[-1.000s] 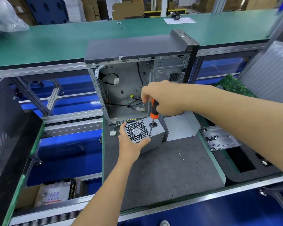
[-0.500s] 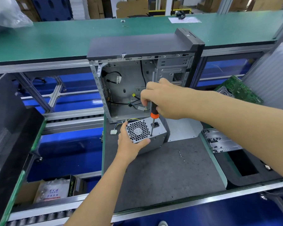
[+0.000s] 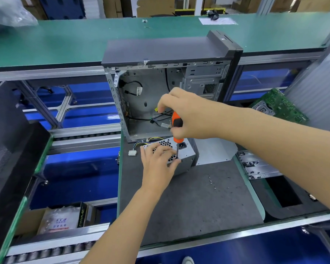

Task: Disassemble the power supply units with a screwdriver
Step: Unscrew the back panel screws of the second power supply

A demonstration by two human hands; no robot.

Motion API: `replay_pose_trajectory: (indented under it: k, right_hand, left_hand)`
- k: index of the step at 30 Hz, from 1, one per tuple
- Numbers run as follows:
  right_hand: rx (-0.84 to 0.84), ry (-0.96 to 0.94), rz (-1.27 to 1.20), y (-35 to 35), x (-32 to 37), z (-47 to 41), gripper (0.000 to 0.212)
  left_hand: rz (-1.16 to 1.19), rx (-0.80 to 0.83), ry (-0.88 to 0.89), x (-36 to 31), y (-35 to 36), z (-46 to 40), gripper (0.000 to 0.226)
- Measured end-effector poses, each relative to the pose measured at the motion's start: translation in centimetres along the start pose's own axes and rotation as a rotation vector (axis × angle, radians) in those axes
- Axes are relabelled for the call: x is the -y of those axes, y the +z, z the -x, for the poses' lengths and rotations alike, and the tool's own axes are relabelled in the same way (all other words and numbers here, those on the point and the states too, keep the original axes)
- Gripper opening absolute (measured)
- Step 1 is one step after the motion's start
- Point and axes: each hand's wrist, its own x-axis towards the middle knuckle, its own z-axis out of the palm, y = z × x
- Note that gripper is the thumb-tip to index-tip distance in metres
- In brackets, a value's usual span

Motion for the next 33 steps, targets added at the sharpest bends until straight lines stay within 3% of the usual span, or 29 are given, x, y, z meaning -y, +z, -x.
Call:
replay_pose_trajectory:
  k: [3, 6, 8, 11, 13, 17, 19, 23, 25, 29, 31, 33]
  right_hand:
    - [0.052, 0.105, 0.058, -0.1, 0.1, 0.1, 0.039]
    - [0.002, 0.238, 0.381, -0.6, 0.5, 0.2, 0.056]
    - [-0.006, 0.235, 0.470, -0.8, 0.5, 0.2, 0.051]
    - [0.067, 0.175, 0.200, -1.0, -0.1, 0.3, 0.020]
    - [0.119, 0.152, 0.084, -1.2, -0.4, 0.4, 0.025]
    - [0.077, 0.299, 0.339, -1.1, -0.2, 0.6, 0.054]
    - [0.048, 0.285, 0.468, -1.0, -0.2, 0.7, 0.048]
    - [0.127, 0.201, 0.159, -1.2, -0.9, 1.1, 0.021]
    - [0.171, 0.213, 0.114, -1.4, -1.0, 1.3, 0.031]
    - [0.101, 0.342, 0.362, -1.1, -0.5, 1.5, 0.052]
    - [0.106, 0.334, 0.475, -1.2, -0.4, 1.4, 0.051]
    - [0.111, 0.296, 0.376, -1.1, -0.6, 1.5, 0.032]
  left_hand:
    - [0.000, 0.051, -0.071, -0.5, 0.0, 0.0, 0.011]
    - [0.013, 0.085, -0.104, -0.5, -0.1, -0.2, 0.009]
    - [0.011, 0.108, -0.107, -0.4, -0.2, -0.3, 0.011]
    - [-0.001, 0.117, -0.104, -0.4, -0.3, -0.2, 0.012]
    - [0.002, 0.096, -0.108, -0.5, -0.3, -0.3, 0.011]
    - [0.001, 0.082, -0.130, -0.6, -0.3, -0.3, 0.009]
    - [-0.004, 0.087, -0.135, -0.7, -0.4, -0.3, 0.008]
    - [-0.019, 0.099, -0.147, -0.7, -0.3, -0.3, 0.009]
    - [-0.022, 0.100, -0.154, -0.7, -0.3, -0.3, 0.009]
    - [-0.035, 0.104, -0.163, -0.7, -0.2, -0.4, 0.009]
    - [-0.027, 0.105, -0.168, -0.7, -0.2, -0.4, 0.009]
    - [-0.030, 0.109, -0.170, -0.7, -0.2, -0.4, 0.009]
